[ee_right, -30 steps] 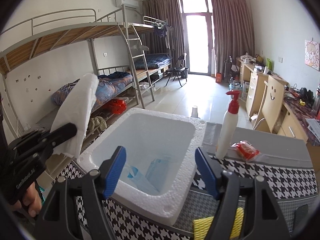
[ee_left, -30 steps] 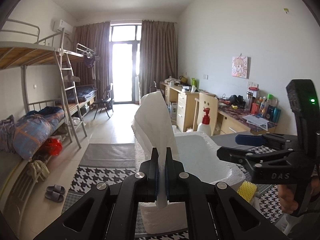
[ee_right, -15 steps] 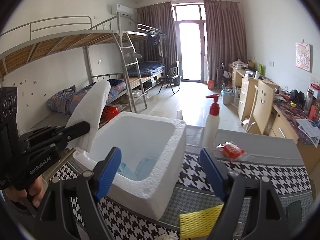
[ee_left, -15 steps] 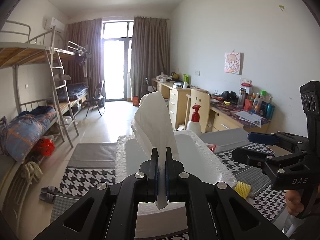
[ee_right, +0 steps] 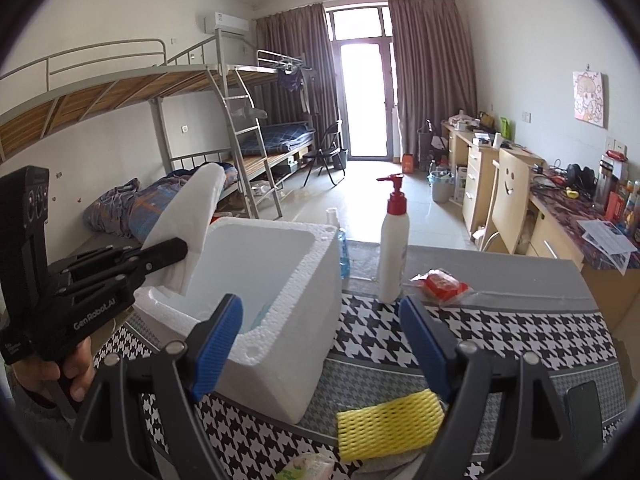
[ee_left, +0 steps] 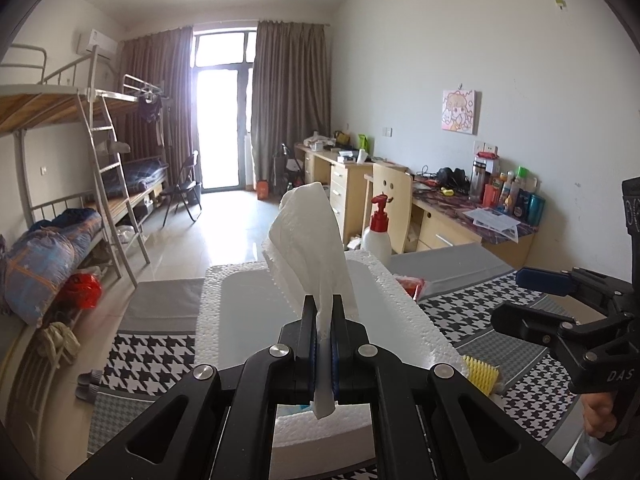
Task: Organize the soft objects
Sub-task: 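Lower the white tissue into the foam box and open the left gripper, then move both tools away from the foam box toward the sponge and packet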
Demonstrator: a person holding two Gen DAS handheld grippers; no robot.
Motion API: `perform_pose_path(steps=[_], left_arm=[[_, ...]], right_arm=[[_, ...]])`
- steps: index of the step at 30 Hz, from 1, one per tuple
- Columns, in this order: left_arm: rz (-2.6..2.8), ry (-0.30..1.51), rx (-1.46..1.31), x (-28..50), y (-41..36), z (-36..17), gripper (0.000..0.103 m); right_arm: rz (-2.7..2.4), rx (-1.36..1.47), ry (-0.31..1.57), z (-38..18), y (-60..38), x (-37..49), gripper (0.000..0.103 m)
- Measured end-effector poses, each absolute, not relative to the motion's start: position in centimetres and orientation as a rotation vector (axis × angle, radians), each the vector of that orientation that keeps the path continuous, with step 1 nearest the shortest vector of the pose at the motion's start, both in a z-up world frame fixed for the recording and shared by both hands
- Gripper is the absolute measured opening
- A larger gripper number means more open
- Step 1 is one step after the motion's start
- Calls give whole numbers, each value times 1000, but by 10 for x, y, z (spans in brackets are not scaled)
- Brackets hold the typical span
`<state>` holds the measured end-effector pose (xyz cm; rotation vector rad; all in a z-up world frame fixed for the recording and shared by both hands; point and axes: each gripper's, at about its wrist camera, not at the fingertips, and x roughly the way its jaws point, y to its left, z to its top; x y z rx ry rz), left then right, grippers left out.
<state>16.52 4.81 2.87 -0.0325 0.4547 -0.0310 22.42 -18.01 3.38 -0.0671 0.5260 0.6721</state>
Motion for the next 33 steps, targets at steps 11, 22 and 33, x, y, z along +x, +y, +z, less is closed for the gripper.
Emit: perform_pose_path(steps=[11,22,33], left_arm=[[-7,521,-19,183,37,21,5],[6,540,-63,188,41,18,81],[43,485,-51,172,37,23,97]], right_arm=[[651,-73,526,29,-189,224,84],[652,-65,533,26,-198,224,84],[639,-50,528,26,-206,221,84]])
